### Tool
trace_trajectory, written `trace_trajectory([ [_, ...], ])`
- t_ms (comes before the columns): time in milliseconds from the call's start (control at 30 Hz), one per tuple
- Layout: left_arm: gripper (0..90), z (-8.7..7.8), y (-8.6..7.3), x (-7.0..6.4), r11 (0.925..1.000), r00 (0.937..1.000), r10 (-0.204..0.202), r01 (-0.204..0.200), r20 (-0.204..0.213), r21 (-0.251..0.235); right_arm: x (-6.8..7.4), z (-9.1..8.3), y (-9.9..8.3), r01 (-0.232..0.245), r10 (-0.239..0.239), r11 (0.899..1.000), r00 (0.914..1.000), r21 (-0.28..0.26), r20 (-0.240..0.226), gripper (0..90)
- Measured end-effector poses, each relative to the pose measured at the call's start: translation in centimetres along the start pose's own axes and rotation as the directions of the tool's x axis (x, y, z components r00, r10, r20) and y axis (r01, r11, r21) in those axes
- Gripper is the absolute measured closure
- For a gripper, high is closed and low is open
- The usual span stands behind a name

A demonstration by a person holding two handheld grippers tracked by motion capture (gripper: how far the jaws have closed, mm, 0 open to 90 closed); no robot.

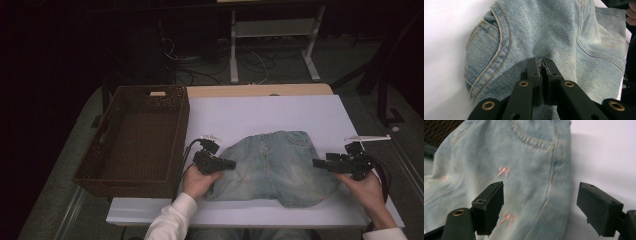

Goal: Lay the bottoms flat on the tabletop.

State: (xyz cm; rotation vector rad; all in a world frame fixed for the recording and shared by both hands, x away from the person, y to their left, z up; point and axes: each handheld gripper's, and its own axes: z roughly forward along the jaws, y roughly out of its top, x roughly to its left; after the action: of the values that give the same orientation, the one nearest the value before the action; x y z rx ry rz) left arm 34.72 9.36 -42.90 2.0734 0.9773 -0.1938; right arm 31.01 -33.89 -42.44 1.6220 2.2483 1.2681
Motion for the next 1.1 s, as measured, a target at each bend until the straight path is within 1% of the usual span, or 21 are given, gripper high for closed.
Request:
trace_trajectory([
  [133, 84.7, 0.0, 0.0, 0.0, 1.0, 1.0, 0.0, 0.0, 0.002, 0.001, -0.9, 0.6, 1.2, -0.002, 0.002, 1.0, 1.0, -0.025, 0.009, 23.1],
  [233, 84.7, 0.1, 0.0, 0.1, 1.0, 1.0, -0.004, 0.004, 0.005, 0.002, -1.5, 1.4, 2.3, -0.009, 0.009, 1.0, 0.9996, -0.017, 0.025, 23.8],
  [300, 84.7, 0.1, 0.0, 0.1, 1.0, 1.0, -0.005, 0.005, 0.004, 0.003, -1.8, 2.0, 3.0, -0.004, 0.004, 1.0, 0.9995, -0.014, 0.03, 24.6],
  [400, 84.7, 0.1, 0.0, 0.1, 1.0, 1.0, -0.005, 0.005, 0.004, 0.004, -2.2, 2.8, 3.9, -0.002, 0.003, 1.0, 0.9998, -0.013, 0.018, 25.9],
  [533, 84.7, 0.0, 0.0, 0.0, 1.0, 1.0, 0.001, -0.001, -0.001, 0.003, -2.9, 3.9, 4.7, -0.02, 0.02, 1.0, 0.9998, -0.022, 0.0, 29.6],
  [600, 84.8, 0.0, 0.0, 0.0, 1.0, 1.0, 0.001, -0.001, -0.004, 0.005, -3.1, 4.5, 4.8, -0.022, 0.022, 1.0, 0.9997, -0.011, -0.007, 34.1],
  [667, 84.9, 0.1, 0.1, 0.1, 1.0, 1.0, 0.0, 0.0, -0.008, 0.007, -3.3, 5.0, 4.9, -0.028, 0.028, 1.0, 0.9991, 0.007, -0.032, 39.8],
  [700, 84.9, 0.1, 0.1, 0.1, 1.0, 0.9999, 0.0, 0.0, -0.011, 0.01, -3.3, 5.3, 4.9, -0.027, 0.027, 1.0, 0.9984, 0.016, -0.048, 44.4],
  [767, 85.2, 0.1, 0.2, 0.2, 0.9999, 0.9998, 0.002, -0.002, -0.018, 0.012, -3.2, 5.6, 5.0, -0.02, 0.022, 1.0, 0.9964, 0.024, -0.082, 50.6],
  [800, 85.3, 0.0, 0.2, 0.2, 0.9999, 0.9998, 0.001, 0.0, -0.019, 0.011, -3.1, 5.7, 5.1, -0.02, 0.023, 0.999, 0.9957, 0.026, -0.09, 57.1],
  [833, 85.4, 0.0, 0.2, 0.3, 1.0, 0.9998, 0.001, -0.001, -0.019, 0.01, -3.0, 5.8, 5.1, -0.013, 0.016, 1.0, 0.9946, 0.027, -0.102, 61.6],
  [900, 85.5, -0.1, 0.2, 0.3, 1.0, 0.9996, 0.003, -0.003, -0.028, 0.005, -2.7, 6.0, 5.3, -0.001, 0.006, 0.999, 0.9953, 0.047, -0.097, 70.3],
  [967, 85.6, -0.3, 0.4, 0.3, 1.0, 0.9994, 0.005, -0.005, -0.034, 0.003, -2.3, 6.1, 5.5, 0.032, -0.027, 0.998, 0.9962, 0.059, -0.083, 76.2],
  [1033, 85.8, -0.5, 0.5, 0.3, 0.9999, 0.9991, 0.008, -0.008, -0.041, -0.006, -2.0, 6.0, 5.8, 0.043, -0.039, 0.997, 0.9968, 0.058, -0.07, 80.1],
  [1100, 85.9, -0.8, 0.7, 0.4, 0.9998, 0.9989, 0.005, -0.006, -0.046, -0.017, -1.8, 6.0, 6.2, 0.048, -0.045, 0.997, 0.997, 0.053, -0.063, 82.1],
])
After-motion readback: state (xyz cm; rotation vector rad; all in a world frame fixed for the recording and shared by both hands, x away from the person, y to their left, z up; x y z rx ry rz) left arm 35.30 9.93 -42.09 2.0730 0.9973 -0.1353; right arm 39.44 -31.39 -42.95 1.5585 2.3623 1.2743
